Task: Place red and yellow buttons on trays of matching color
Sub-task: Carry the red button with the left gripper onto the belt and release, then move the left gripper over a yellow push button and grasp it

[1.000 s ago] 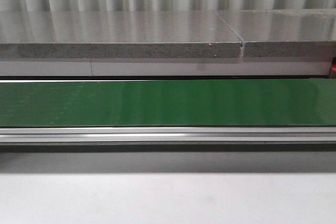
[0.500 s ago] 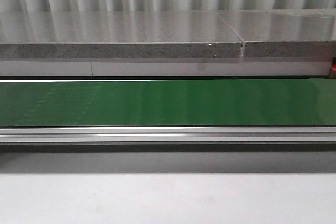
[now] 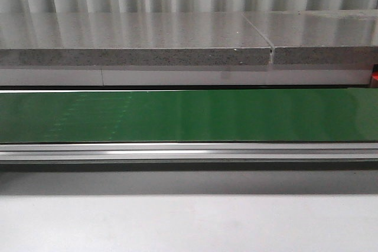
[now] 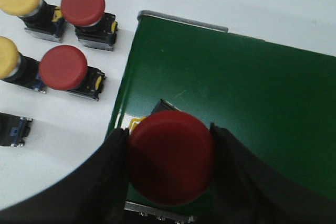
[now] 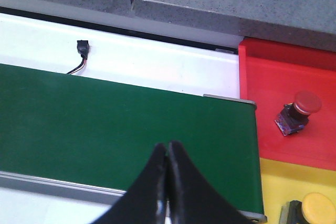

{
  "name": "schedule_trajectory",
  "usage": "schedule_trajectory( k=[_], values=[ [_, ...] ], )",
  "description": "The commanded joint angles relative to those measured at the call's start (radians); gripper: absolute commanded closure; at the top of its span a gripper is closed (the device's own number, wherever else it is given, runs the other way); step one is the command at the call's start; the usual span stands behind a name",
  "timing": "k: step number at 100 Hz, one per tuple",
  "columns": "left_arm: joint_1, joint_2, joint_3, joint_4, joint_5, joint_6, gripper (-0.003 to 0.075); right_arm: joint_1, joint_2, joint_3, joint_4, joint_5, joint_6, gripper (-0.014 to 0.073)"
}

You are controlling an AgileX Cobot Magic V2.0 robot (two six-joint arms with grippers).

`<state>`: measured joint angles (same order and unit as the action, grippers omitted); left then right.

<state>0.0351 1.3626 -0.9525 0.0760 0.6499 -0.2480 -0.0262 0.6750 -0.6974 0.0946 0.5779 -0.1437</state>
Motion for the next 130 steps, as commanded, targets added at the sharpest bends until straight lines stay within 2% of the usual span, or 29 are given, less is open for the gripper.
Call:
schedule_trajectory(
  k=[1, 21, 28, 35, 54, 61, 119, 130],
  values=[
    [-0.011, 0.006, -0.031, -0.001, -0.072, 0.004, 0.0740, 0.003, -0.003, -0.024, -0.005, -0.069, -0.012, 0.0662],
    [-0.011, 0.064, -0.054, -0.020, -0.044, 0.025, 0.0736, 0.003, -0.003, -0.024, -0.005, -0.069, -0.012, 0.0662],
    [-0.011, 0.067, -0.072, -0.052, -0.018, 0.066, 0.0698, 0.003, -0.003, -0.024, -0.005, -0.068, -0.012, 0.0662],
    [-0.011, 0.065, -0.090, -0.086, -0.009, 0.103, 0.0599, 0.003, -0.003, -0.024, -0.005, -0.067, -0.012, 0.0662],
    [-0.013, 0.065, -0.147, -0.132, 0.032, 0.136, 0.0188, 0.003, -0.003, -0.024, -0.005, -0.067, -0.012, 0.0662],
    [-0.020, 0.063, -0.161, -0.132, 0.048, 0.137, 0.0117, 0.003, -0.003, -0.024, -0.005, -0.067, -0.012, 0.0662],
    [-0.044, -0.150, -0.166, -0.100, 0.073, 0.134, 0.0111, 0.003, -0.003, -0.024, -0.005, -0.067, -0.012, 0.0662],
    [-0.013, -0.159, -0.157, -0.090, 0.087, 0.120, 0.0111, 0.003, -0.003, -0.024, -0.005, -0.067, -0.012, 0.0662]
  ],
)
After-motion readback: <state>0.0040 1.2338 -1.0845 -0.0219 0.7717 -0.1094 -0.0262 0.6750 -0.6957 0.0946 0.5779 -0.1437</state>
